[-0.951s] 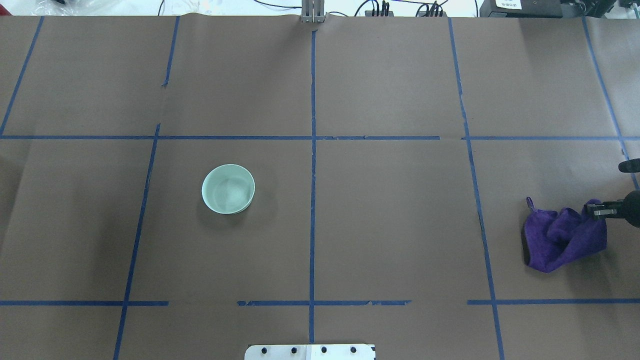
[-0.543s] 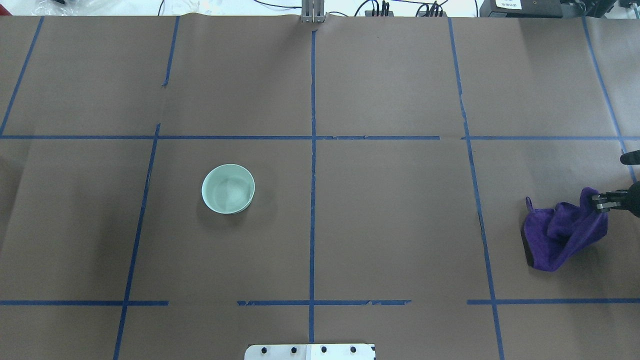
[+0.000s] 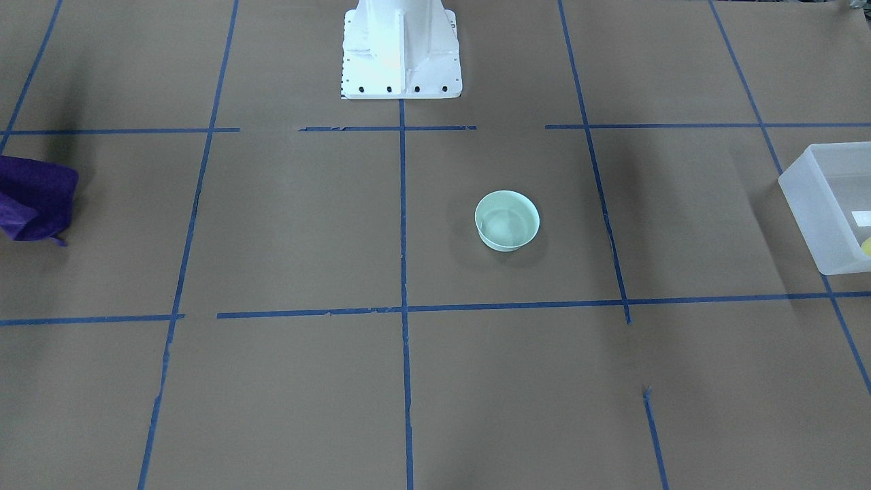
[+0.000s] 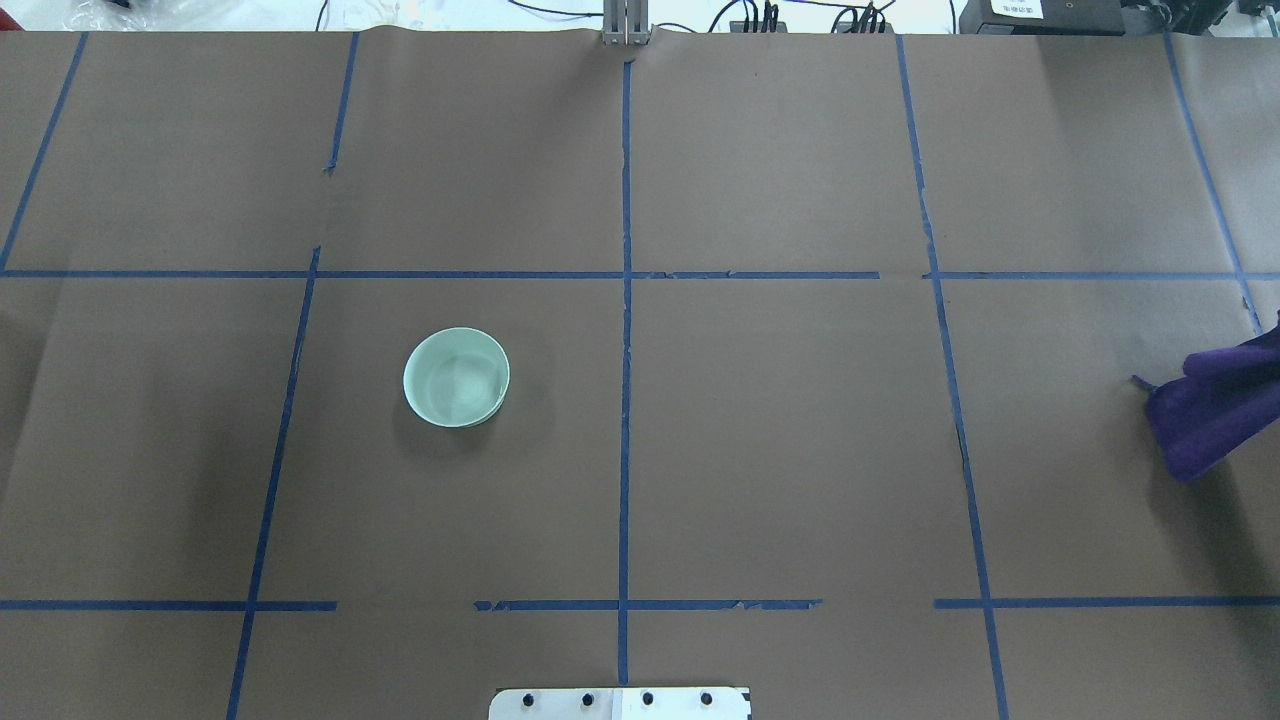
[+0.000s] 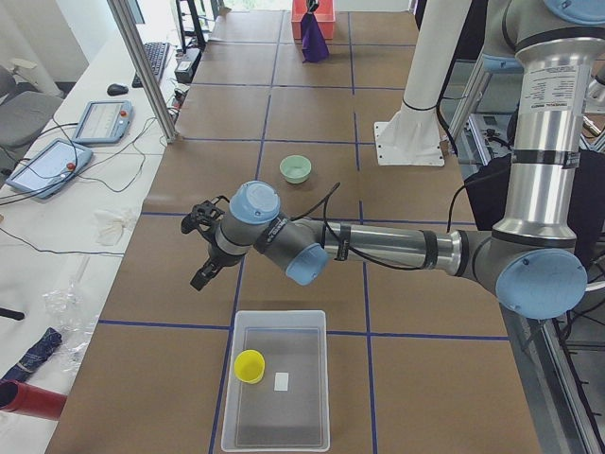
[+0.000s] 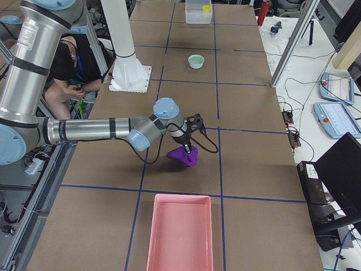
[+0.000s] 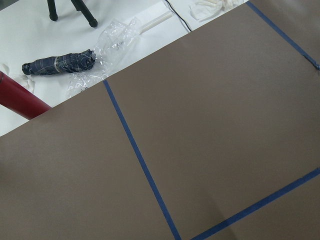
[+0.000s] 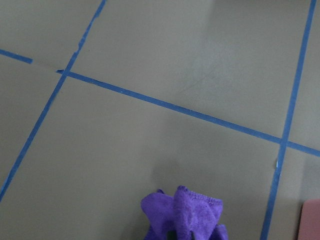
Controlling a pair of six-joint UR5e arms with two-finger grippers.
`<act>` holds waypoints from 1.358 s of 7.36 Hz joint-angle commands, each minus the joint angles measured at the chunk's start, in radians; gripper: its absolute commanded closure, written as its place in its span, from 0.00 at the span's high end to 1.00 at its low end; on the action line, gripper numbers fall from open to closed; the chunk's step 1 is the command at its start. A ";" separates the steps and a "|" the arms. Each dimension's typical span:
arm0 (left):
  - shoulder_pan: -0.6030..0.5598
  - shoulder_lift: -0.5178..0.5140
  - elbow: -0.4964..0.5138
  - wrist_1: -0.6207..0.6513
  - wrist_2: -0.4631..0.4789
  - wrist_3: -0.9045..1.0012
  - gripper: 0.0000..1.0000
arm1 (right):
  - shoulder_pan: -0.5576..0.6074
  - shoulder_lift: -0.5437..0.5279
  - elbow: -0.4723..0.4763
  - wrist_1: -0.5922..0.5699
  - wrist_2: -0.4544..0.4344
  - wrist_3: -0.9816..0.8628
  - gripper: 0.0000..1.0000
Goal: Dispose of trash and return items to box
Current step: 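Carry the purple cloth with the right gripper into the pink bin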
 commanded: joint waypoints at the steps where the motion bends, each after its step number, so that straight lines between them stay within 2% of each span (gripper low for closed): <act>1: 0.000 0.000 0.000 0.000 0.000 0.000 1.00 | 0.172 0.073 0.109 -0.446 0.058 -0.332 0.00; 2: 0.000 0.000 0.000 0.000 -0.003 0.000 1.00 | 0.261 0.160 0.111 -0.720 0.056 -0.517 0.00; 3: 0.000 0.000 0.000 -0.002 -0.032 0.000 1.00 | 0.361 0.302 0.099 -1.049 0.032 -0.616 0.00; 4: 0.000 0.000 0.000 -0.002 -0.038 0.000 1.00 | 0.452 0.368 0.037 -1.145 -0.005 -0.771 0.00; 5: 0.002 0.000 0.000 -0.002 -0.038 0.000 1.00 | 0.496 0.371 -0.075 -1.141 -0.004 -0.855 0.00; 6: 0.003 0.000 0.000 -0.002 -0.038 0.000 1.00 | 0.512 0.352 -0.130 -1.106 -0.014 -0.891 0.00; 8: 0.003 -0.001 -0.001 -0.006 -0.051 -0.029 1.00 | 0.515 0.270 -0.271 -0.885 -0.030 -0.887 0.00; 9: 0.014 -0.003 -0.016 -0.008 -0.051 -0.058 1.00 | 0.511 0.273 -0.369 -0.768 -0.025 -0.871 0.26; 10: 0.017 -0.003 -0.019 -0.008 -0.051 -0.060 1.00 | 0.508 0.275 -0.398 -0.704 -0.025 -0.848 0.78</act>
